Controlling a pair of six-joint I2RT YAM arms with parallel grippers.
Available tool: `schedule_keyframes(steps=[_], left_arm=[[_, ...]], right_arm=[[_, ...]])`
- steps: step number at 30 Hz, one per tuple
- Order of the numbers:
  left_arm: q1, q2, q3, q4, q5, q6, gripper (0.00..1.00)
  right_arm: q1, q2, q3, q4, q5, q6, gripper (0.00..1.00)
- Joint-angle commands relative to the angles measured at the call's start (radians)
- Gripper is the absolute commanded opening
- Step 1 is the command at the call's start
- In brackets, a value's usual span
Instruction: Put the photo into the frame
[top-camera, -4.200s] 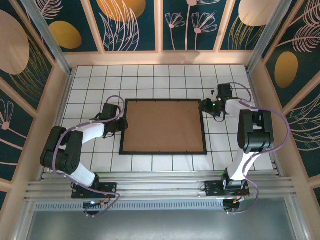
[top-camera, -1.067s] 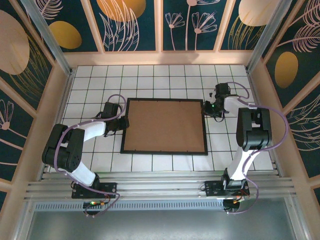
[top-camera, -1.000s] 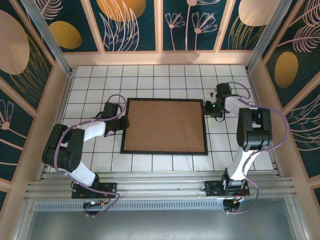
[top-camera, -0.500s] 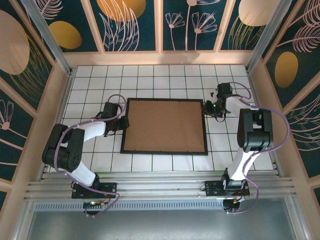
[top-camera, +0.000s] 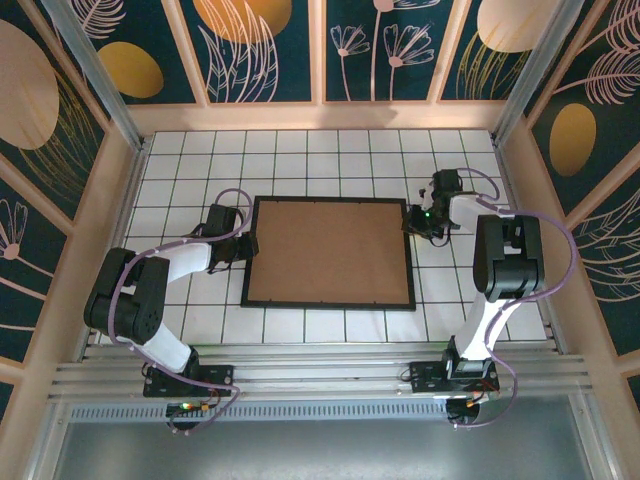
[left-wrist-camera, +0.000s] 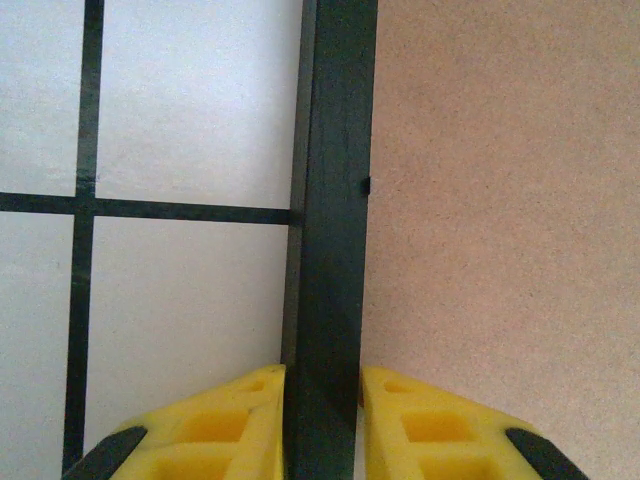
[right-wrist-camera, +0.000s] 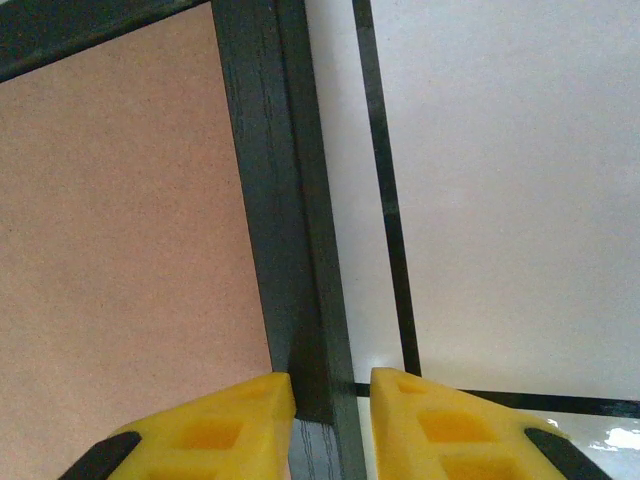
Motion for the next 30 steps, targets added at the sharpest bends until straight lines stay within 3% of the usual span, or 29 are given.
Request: schedule_keyframes(steps=[1, 9, 19, 30], left_arm=[[-0.013, 0.028, -0.002, -0.025, 0.045, 0.021, 0.25], [-0.012, 0.032, -0.004, -0.024, 0.054, 0.022, 0.25], [-0.012, 0.026, -0.004, -0.027, 0.062, 0.026, 0.24], [-0.012, 0.017, -0.010, -0.029, 0.044, 0.025, 0.24]], right_arm=[[0.019, 0.034, -0.001, 0.005, -0.014, 0.010, 0.30], [0.050, 0.047, 0.004, -0.005, -0.003, 0.011, 0.35], [0.145, 0.075, 0.013, -0.068, 0.194, 0.015, 0.38], [0.221, 0.084, 0.034, -0.106, 0.293, 0.028, 0.44]])
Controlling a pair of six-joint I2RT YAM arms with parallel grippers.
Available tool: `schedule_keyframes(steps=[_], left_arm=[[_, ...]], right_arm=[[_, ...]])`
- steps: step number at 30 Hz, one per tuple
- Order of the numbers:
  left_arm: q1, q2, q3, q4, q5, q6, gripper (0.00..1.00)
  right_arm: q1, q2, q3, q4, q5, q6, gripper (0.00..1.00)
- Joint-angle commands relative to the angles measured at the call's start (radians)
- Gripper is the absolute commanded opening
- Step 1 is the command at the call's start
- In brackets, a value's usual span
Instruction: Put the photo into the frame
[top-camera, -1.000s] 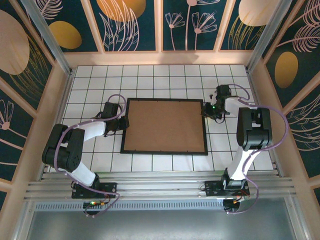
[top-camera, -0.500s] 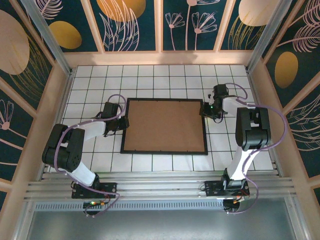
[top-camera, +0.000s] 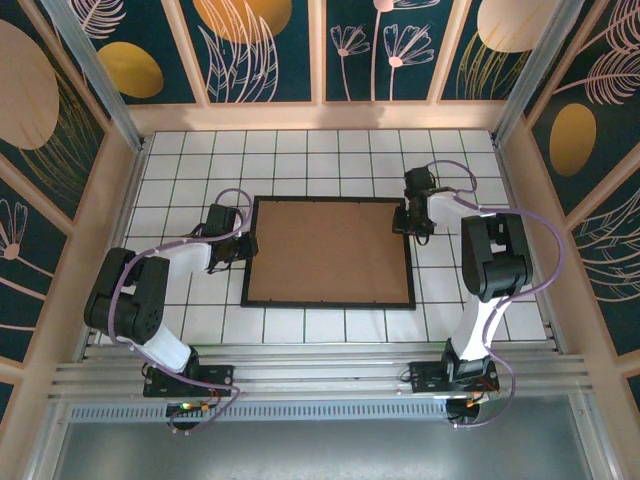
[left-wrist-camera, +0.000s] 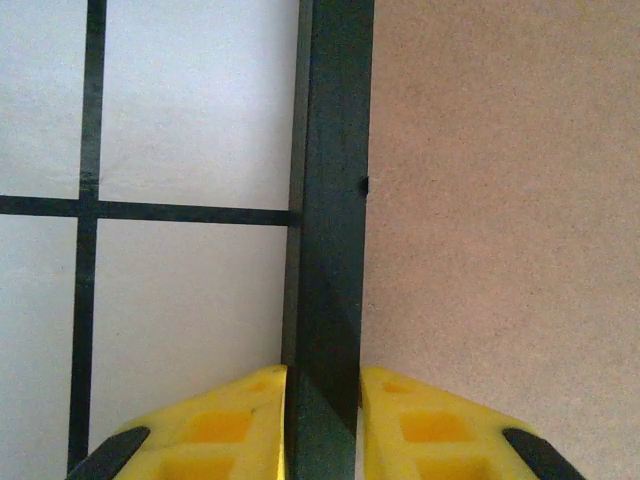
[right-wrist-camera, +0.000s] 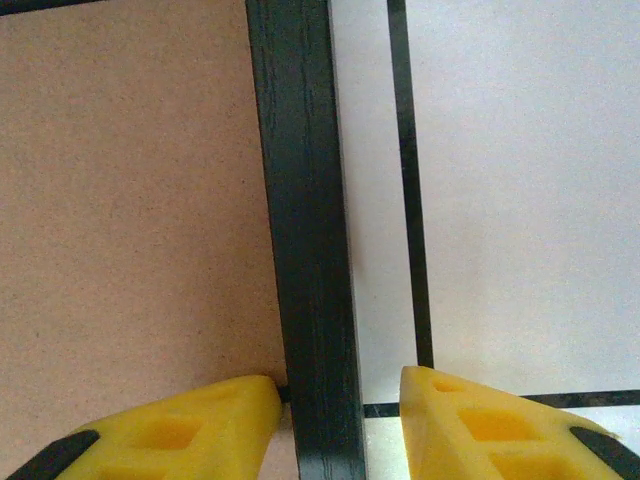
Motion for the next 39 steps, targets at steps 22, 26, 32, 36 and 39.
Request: schedule_keyframes(steps=[22, 26, 32, 36, 39], left_arm=[[-0.013, 0.006, 0.001, -0.043, 0.012, 0.013, 0.23], [-0.013, 0.006, 0.007, -0.046, 0.009, 0.013, 0.23], [-0.012, 0.015, 0.017, -0.044, 0.015, 0.015, 0.23], [-0.013, 0.011, 0.018, -0.047, 0.013, 0.016, 0.23], [-0.013, 0.011, 0.016, -0.047, 0.015, 0.015, 0.23]], right_arm=[[-0.138, -0.384, -0.297, -0.116, -0.198, 0.066, 0.44], [-0.133, -0.428, -0.364, -0.109, -0.236, 0.096, 0.36], [-0.121, -0.401, -0.389, -0.058, -0.256, 0.106, 0.31], [-0.105, -0.353, -0.374, -0.034, -0.267, 0.098, 0.30], [-0.094, -0.333, -0.372, -0.026, -0.274, 0.095, 0.30]])
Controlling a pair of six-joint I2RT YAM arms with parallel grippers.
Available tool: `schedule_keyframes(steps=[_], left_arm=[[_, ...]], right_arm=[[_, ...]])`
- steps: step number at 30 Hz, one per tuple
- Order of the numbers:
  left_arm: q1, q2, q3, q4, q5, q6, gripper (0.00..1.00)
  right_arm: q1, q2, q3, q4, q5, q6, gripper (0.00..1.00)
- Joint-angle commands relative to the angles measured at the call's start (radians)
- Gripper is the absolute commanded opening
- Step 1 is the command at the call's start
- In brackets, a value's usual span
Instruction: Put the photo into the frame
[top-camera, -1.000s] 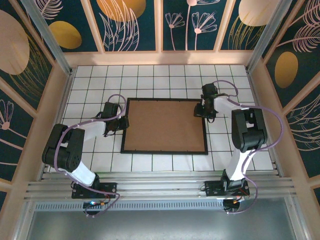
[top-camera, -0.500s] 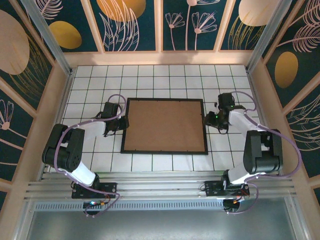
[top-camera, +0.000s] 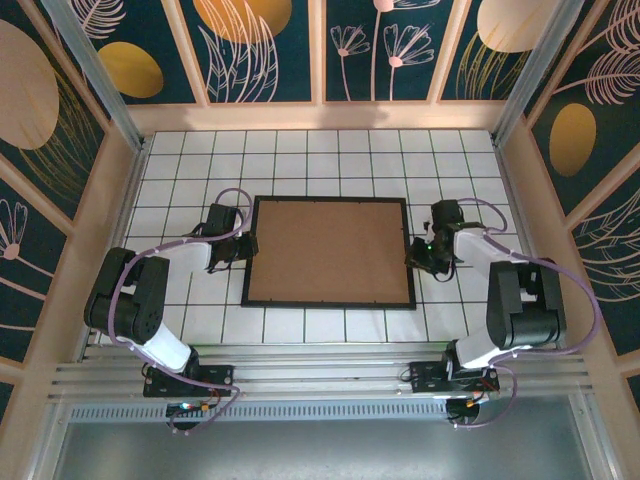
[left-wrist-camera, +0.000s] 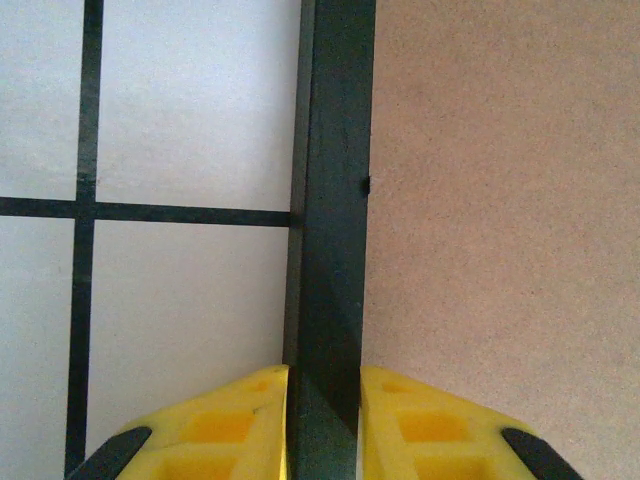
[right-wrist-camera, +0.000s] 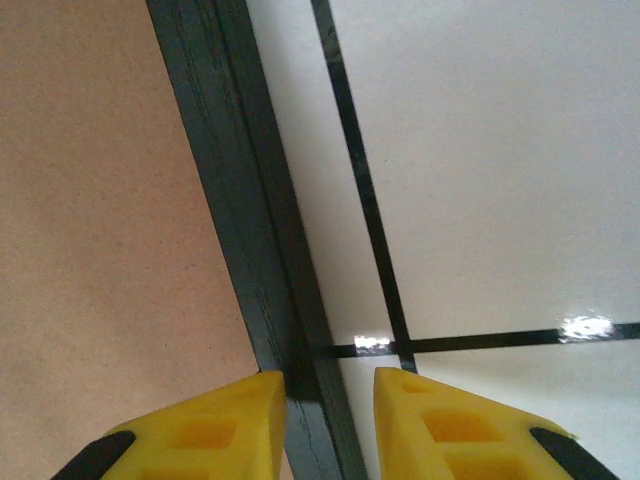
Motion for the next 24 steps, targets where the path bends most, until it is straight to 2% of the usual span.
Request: schedule_keyframes(steps=[1, 10, 15, 24], left_arm=[[-0.013, 0.011, 0.011, -0.039, 0.017, 0.014, 0.23], [-0.013, 0.018, 0.011, -0.036, 0.025, 0.014, 0.23], [-0.013, 0.021, 0.011, -0.033, 0.048, 0.019, 0.24], [-0.013, 0.014, 0.006, -0.024, 0.063, 0.013, 0.24]], right_arm=[[0.015, 0.026, 0.010, 0.016, -0.021, 0.006, 0.30], [0.038, 0.051, 0.013, 0.029, -0.036, 0.008, 0.30], [0.081, 0.064, 0.022, 0.019, -0.028, 0.012, 0.34], [0.173, 0.101, 0.023, 0.002, 0.093, 0.052, 0.35]])
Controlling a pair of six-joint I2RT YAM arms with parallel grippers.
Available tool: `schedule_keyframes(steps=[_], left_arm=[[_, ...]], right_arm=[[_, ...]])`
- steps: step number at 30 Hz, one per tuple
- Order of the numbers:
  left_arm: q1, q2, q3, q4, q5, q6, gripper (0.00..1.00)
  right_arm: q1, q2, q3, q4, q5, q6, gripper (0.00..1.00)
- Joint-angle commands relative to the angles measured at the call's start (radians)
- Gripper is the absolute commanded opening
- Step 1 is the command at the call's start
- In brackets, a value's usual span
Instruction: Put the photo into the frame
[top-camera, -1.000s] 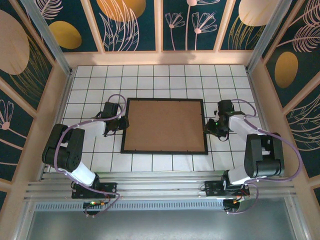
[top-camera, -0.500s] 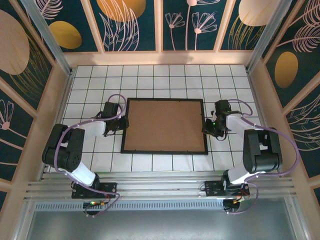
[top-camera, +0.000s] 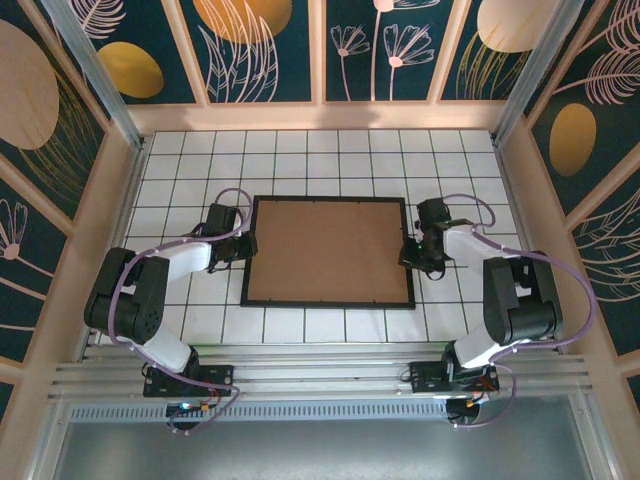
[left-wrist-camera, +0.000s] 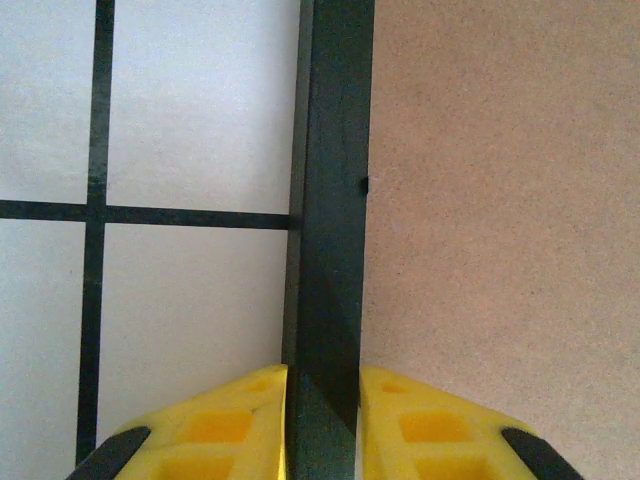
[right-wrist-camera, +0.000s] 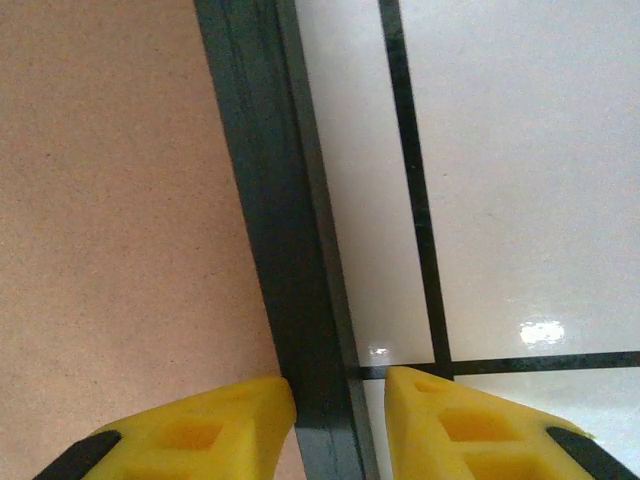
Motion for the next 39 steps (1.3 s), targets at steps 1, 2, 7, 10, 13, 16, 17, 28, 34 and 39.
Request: schedule_keyframes(steps=[1, 2, 7, 10, 13, 16, 17, 28, 34, 39], left_arm=[[-0.013, 0.012, 0.007, -0.024, 0.068, 0.010, 0.24], [-0.014, 0.011, 0.004, -0.023, 0.069, 0.010, 0.24], [-0.012, 0.007, 0.001, -0.019, 0.065, 0.008, 0.24], [-0.014, 0.002, -0.001, -0.024, 0.055, 0.009, 0.24], [-0.014, -0.005, -0.003, -0.026, 0.047, 0.009, 0.23], [-0.014, -0.005, -0.003, -0.027, 0.044, 0.010, 0.23], [-0.014, -0.005, -0.004, -0.026, 0.043, 0.011, 0.23], [-0.014, -0.016, -0.009, -0.027, 0.039, 0.011, 0.23], [-0.013, -0.016, -0.006, -0.026, 0.044, 0.010, 0.24], [-0.013, -0.015, -0.003, -0.030, 0.044, 0.012, 0.24]], right_arm=[[0.076, 0.067, -0.011, 0.003, -0.009, 0.036, 0.36], [0.086, 0.071, -0.009, 0.004, -0.003, 0.042, 0.36], [0.117, 0.090, -0.007, 0.012, 0.012, 0.055, 0.40], [0.119, 0.071, 0.020, -0.009, 0.039, 0.045, 0.43], [0.102, 0.015, 0.068, -0.042, 0.052, 0.029, 0.47], [0.049, -0.034, 0.097, -0.049, -0.010, 0.008, 0.51], [0.025, -0.043, 0.103, -0.042, -0.033, -0.001, 0.52], [-0.109, 0.135, 0.187, 0.064, -0.173, -0.071, 0.47], [-0.112, 0.187, 0.193, 0.093, -0.137, -0.084, 0.38], [-0.112, 0.198, 0.189, 0.089, -0.107, -0.094, 0.32]])
